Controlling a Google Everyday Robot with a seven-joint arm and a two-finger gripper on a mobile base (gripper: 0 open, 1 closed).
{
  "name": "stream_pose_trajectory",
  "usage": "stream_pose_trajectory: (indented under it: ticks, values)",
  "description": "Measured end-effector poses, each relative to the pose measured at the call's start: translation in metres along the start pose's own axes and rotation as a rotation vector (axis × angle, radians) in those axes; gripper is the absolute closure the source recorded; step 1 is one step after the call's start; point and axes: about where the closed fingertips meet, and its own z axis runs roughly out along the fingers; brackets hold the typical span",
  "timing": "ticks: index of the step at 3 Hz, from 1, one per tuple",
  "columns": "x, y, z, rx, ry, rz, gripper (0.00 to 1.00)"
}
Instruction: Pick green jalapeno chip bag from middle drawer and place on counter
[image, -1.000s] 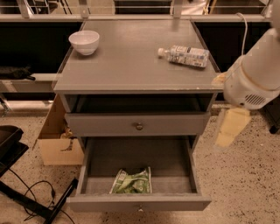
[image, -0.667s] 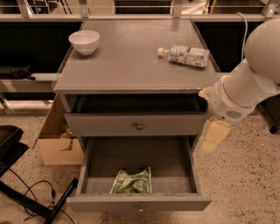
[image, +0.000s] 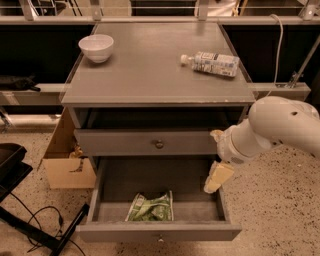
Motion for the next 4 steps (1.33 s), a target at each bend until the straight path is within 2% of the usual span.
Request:
stream_pose_trajectory:
  ticks: [1, 3, 4]
  values:
    - [-0.001, 0.001, 0.002, -0.008, -0.003, 0.003, 0.00]
    - [-0.013, 0.020, 0.120, -0.201, -0.081, 0.026, 0.00]
    - [-0.025, 0.022, 0.176, -0.255, -0.106, 0.017, 0.00]
